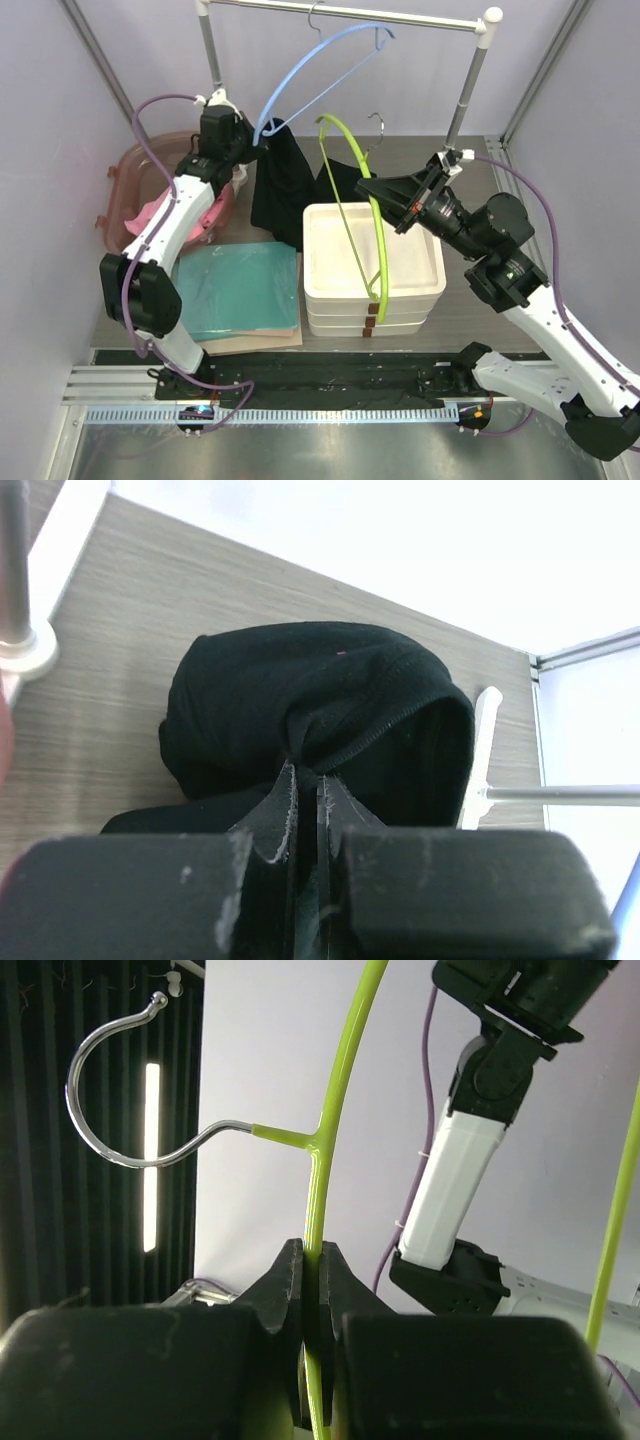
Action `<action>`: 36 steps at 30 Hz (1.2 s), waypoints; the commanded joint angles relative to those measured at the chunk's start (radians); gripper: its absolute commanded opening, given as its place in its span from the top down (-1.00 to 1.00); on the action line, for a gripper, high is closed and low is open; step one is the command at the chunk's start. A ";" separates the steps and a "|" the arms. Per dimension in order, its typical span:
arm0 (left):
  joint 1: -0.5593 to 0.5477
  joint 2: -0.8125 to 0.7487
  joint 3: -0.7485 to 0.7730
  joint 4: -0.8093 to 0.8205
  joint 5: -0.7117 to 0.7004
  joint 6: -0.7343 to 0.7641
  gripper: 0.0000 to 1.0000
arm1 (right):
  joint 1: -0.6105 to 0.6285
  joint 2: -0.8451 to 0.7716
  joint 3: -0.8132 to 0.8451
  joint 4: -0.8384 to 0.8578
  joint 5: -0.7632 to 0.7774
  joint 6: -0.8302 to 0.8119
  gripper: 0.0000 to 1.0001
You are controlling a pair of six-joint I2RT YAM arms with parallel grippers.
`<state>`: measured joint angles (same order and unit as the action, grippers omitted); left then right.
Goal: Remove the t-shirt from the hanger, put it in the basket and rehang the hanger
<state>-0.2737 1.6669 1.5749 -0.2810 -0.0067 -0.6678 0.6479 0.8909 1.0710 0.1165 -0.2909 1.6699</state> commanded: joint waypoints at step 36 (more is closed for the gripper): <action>0.116 -0.444 -0.202 -0.231 0.001 0.128 1.00 | -0.209 0.686 0.822 -0.110 0.357 -0.319 0.99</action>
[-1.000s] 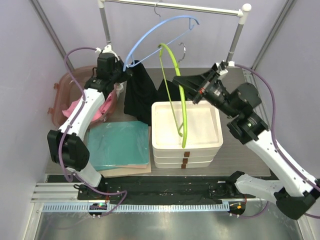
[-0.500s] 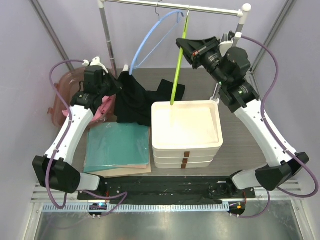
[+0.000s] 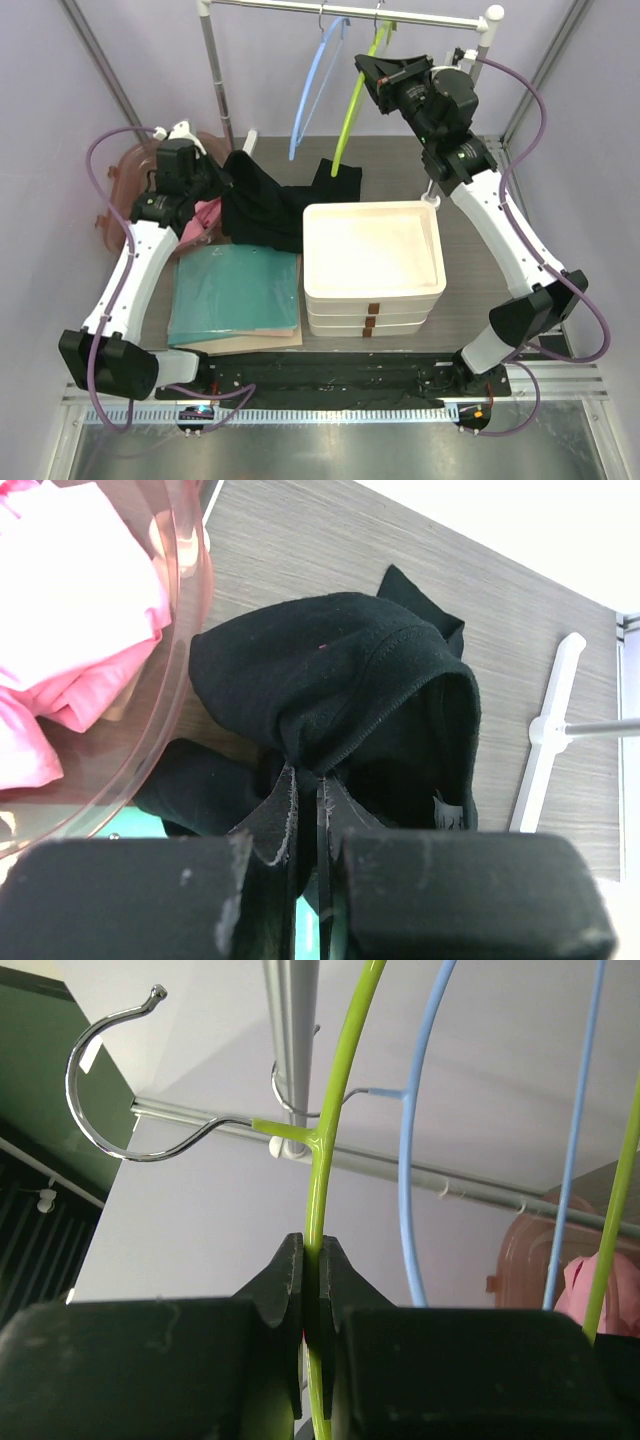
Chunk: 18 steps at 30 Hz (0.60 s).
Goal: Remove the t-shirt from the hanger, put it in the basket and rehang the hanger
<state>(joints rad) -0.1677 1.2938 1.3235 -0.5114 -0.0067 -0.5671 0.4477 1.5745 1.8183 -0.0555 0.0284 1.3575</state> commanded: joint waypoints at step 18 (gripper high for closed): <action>0.010 -0.185 0.146 -0.093 -0.050 0.053 1.00 | -0.023 0.056 0.058 0.037 0.128 0.011 0.98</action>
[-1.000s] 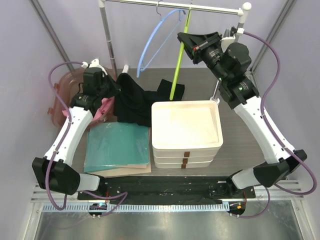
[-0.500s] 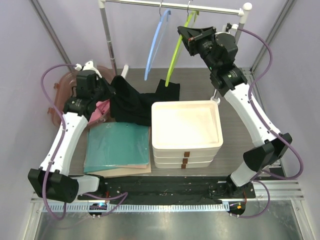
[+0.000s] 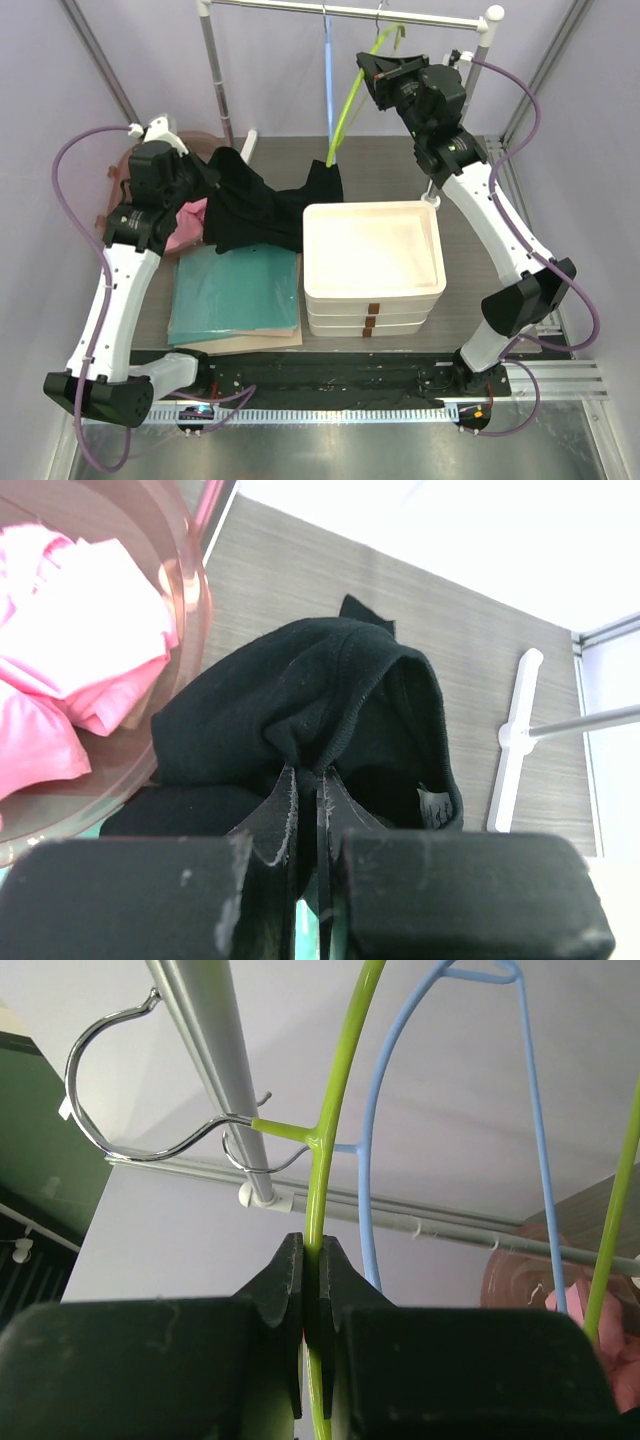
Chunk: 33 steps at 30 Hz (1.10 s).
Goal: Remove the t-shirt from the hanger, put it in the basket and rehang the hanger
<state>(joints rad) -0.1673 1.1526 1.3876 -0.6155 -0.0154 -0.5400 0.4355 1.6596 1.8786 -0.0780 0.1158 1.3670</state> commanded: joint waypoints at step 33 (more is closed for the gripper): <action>0.009 -0.037 0.499 0.172 -0.305 0.179 1.00 | -0.017 -0.227 -0.107 -0.141 -0.071 -0.388 -1.00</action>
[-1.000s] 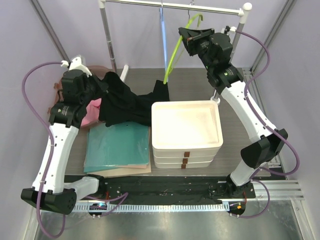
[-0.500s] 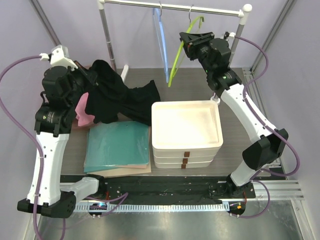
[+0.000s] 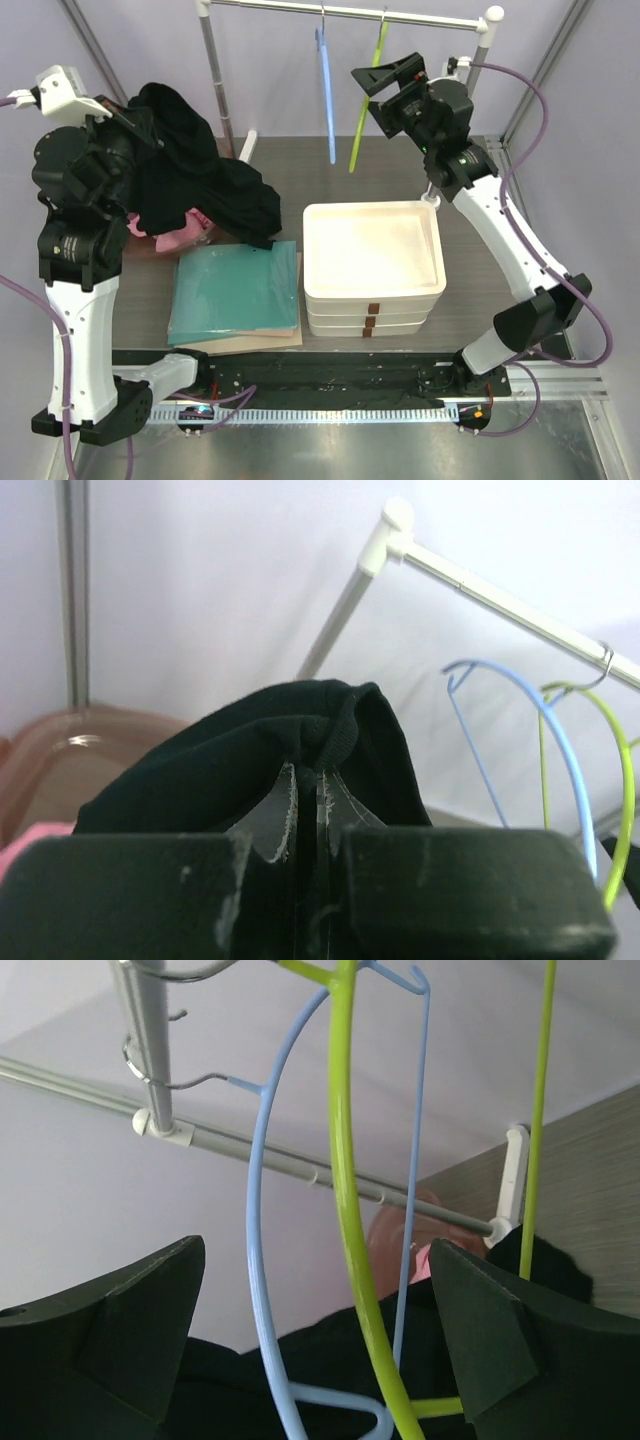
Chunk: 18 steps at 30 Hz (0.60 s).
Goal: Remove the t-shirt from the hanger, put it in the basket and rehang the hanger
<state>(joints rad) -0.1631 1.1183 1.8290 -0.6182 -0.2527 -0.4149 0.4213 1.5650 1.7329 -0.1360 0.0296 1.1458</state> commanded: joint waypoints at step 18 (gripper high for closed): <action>0.008 0.350 0.466 0.556 -0.151 0.359 1.00 | -0.003 -0.503 -0.311 -0.224 0.003 -0.379 -0.99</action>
<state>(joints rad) -0.1623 1.4193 2.2051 -0.3019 -0.3527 -0.1909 0.4213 1.0828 1.4609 -0.3229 0.0505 0.8352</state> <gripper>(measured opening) 0.031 0.996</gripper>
